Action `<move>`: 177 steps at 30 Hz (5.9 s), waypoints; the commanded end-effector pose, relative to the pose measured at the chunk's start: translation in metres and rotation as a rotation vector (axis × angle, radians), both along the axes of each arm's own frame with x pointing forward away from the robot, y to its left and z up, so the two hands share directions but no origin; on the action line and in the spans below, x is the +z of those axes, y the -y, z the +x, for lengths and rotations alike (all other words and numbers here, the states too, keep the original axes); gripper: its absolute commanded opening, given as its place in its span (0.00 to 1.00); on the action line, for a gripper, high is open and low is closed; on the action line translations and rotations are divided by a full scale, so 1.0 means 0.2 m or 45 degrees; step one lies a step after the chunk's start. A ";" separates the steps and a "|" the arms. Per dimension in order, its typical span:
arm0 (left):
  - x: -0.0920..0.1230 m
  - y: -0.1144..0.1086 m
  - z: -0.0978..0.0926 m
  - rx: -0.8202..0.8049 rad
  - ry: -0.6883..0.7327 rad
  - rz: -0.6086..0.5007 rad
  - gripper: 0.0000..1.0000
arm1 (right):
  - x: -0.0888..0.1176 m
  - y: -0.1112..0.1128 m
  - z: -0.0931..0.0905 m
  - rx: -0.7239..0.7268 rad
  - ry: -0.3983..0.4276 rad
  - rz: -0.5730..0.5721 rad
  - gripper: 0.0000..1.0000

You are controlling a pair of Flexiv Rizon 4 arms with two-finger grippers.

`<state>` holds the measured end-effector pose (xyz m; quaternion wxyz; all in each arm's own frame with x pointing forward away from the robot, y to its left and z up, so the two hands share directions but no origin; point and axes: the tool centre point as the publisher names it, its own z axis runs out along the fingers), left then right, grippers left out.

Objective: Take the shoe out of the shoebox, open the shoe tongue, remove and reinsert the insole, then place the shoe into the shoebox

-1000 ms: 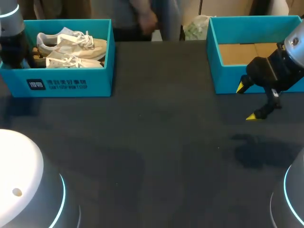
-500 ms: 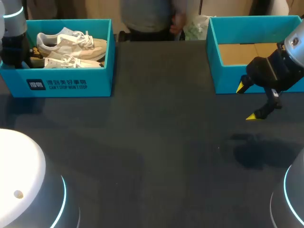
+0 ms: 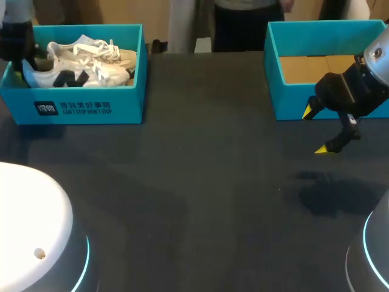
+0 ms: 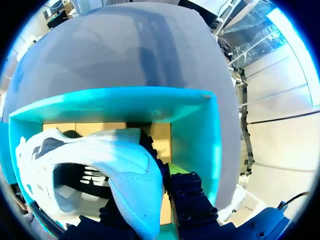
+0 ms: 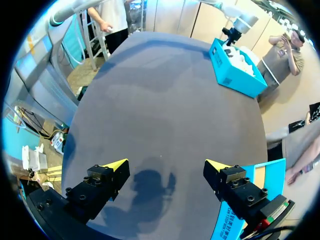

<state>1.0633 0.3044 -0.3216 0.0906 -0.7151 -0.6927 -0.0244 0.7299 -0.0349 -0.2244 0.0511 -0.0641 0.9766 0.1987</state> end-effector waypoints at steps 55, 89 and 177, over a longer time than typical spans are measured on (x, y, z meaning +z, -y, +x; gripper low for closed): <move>0.74 0.07 -0.19 0.097 0.071 -0.033 0.00 | -0.01 0.00 0.00 -0.001 0.001 -0.003 1.00; 0.87 0.85 -0.87 0.225 0.100 -0.076 0.00 | -0.01 0.00 0.00 -0.001 0.001 -0.003 1.00; -0.29 1.81 -1.61 -0.068 0.083 -0.054 0.00 | -0.01 0.00 0.00 -0.001 0.001 -0.003 1.00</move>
